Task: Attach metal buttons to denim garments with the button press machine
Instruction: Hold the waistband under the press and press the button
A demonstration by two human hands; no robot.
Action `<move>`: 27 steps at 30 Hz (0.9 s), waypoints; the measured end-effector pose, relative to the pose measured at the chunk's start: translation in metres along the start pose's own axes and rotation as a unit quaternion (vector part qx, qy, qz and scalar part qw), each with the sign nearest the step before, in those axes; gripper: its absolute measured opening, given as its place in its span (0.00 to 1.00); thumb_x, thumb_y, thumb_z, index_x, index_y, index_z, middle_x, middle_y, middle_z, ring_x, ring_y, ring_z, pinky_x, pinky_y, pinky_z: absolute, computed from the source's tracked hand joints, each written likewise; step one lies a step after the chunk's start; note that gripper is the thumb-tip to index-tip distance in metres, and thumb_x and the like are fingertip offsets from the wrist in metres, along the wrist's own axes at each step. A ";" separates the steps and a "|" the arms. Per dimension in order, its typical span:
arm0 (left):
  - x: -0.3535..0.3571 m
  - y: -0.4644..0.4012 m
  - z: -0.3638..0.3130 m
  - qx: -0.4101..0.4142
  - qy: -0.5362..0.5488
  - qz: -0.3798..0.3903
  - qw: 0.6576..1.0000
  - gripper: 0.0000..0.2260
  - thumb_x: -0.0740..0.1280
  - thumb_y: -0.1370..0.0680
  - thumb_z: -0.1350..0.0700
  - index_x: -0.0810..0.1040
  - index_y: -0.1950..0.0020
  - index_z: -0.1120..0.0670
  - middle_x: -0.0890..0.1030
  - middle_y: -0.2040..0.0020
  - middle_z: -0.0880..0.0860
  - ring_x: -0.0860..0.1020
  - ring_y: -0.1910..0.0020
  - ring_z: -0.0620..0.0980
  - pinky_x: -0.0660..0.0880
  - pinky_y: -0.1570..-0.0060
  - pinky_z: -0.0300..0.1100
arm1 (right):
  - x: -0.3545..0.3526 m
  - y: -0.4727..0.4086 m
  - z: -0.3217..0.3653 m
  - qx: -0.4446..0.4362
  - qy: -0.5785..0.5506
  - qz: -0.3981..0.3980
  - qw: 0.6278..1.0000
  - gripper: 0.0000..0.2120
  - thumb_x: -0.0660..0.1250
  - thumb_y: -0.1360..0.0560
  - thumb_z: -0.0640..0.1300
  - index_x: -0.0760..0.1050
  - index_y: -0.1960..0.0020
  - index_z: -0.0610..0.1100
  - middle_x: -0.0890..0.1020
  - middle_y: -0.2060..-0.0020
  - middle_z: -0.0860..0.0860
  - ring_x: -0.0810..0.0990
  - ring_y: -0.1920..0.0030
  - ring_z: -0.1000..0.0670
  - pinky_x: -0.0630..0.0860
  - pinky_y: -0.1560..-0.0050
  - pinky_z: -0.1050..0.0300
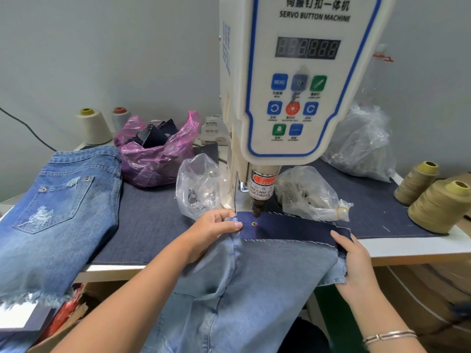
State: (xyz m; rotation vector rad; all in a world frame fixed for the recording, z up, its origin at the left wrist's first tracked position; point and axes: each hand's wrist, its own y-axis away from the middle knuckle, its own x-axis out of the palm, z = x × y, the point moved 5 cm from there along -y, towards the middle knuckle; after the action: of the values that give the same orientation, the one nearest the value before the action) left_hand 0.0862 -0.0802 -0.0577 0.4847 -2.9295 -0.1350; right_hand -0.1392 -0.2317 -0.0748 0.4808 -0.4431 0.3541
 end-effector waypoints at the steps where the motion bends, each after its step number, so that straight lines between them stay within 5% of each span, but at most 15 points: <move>1: -0.001 0.000 0.001 -0.001 -0.003 -0.004 1.000 0.08 0.70 0.29 0.57 0.81 0.54 0.60 0.81 0.60 0.54 0.79 0.60 0.48 0.76 0.56 0.37 | 0.000 0.000 0.000 -0.001 0.002 0.001 1.000 0.11 0.65 0.25 0.35 0.78 0.45 0.44 0.84 0.55 0.44 0.83 0.56 0.44 0.78 0.53 0.50; 6: 0.003 0.003 -0.005 0.003 -0.023 -0.012 1.000 0.07 0.70 0.30 0.56 0.79 0.68 0.49 0.77 0.69 0.44 0.75 0.68 0.39 0.71 0.64 0.29 | 0.001 0.000 0.001 0.008 0.018 0.008 1.000 0.10 0.65 0.25 0.36 0.78 0.45 0.44 0.85 0.56 0.45 0.84 0.59 0.45 0.79 0.58 0.52; 9: 0.003 0.004 -0.005 0.013 -0.031 -0.011 0.999 0.05 0.71 0.32 0.52 0.81 0.63 0.52 0.79 0.64 0.50 0.77 0.62 0.44 0.73 0.58 0.33 | 0.001 0.001 0.003 0.020 0.026 0.027 0.999 0.11 0.64 0.26 0.36 0.78 0.45 0.43 0.85 0.52 0.42 0.84 0.55 0.43 0.78 0.54 0.49; 14: 0.001 0.004 -0.003 0.005 -0.022 -0.011 1.000 0.20 0.71 0.31 0.53 0.78 0.52 0.70 0.81 0.57 0.61 0.78 0.57 0.55 0.75 0.53 0.43 | 0.007 0.008 0.006 0.014 0.052 0.081 0.995 0.09 0.66 0.32 0.38 0.84 0.56 0.46 0.85 0.54 0.41 0.85 0.55 0.42 0.81 0.58 0.52; 18: -0.007 0.008 -0.006 -0.005 0.016 -0.042 0.999 0.19 0.72 0.38 0.52 0.77 0.58 0.66 0.78 0.63 0.60 0.77 0.64 0.54 0.73 0.61 0.42 | 0.014 0.020 0.007 0.002 0.099 0.147 0.984 0.08 0.67 0.34 0.38 0.82 0.58 0.46 0.84 0.54 0.41 0.84 0.57 0.42 0.81 0.62 0.53; 23: -0.025 0.018 -0.006 0.019 0.055 -0.078 0.995 0.18 0.71 0.42 0.52 0.78 0.58 0.62 0.79 0.65 0.57 0.78 0.66 0.51 0.75 0.65 0.40 | 0.030 0.037 0.021 -0.062 0.369 0.235 0.897 0.12 0.67 0.26 0.35 0.81 0.55 0.52 0.84 0.53 0.53 0.82 0.51 0.52 0.76 0.55 0.62; 27: -0.040 0.026 -0.007 0.063 0.056 -0.128 0.988 0.13 0.66 0.38 0.56 0.82 0.58 0.60 0.81 0.63 0.59 0.80 0.63 0.53 0.77 0.64 0.41 | 0.043 0.033 0.052 -0.171 0.415 0.207 0.869 0.09 0.67 0.24 0.40 0.81 0.50 0.52 0.84 0.55 0.59 0.81 0.52 0.61 0.73 0.57 0.73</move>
State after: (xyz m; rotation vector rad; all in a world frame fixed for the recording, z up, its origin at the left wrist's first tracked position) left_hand 0.1169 -0.0429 -0.0543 0.8582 -2.7646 0.0452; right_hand -0.1339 -0.2213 0.0000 -0.1492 0.2486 0.8344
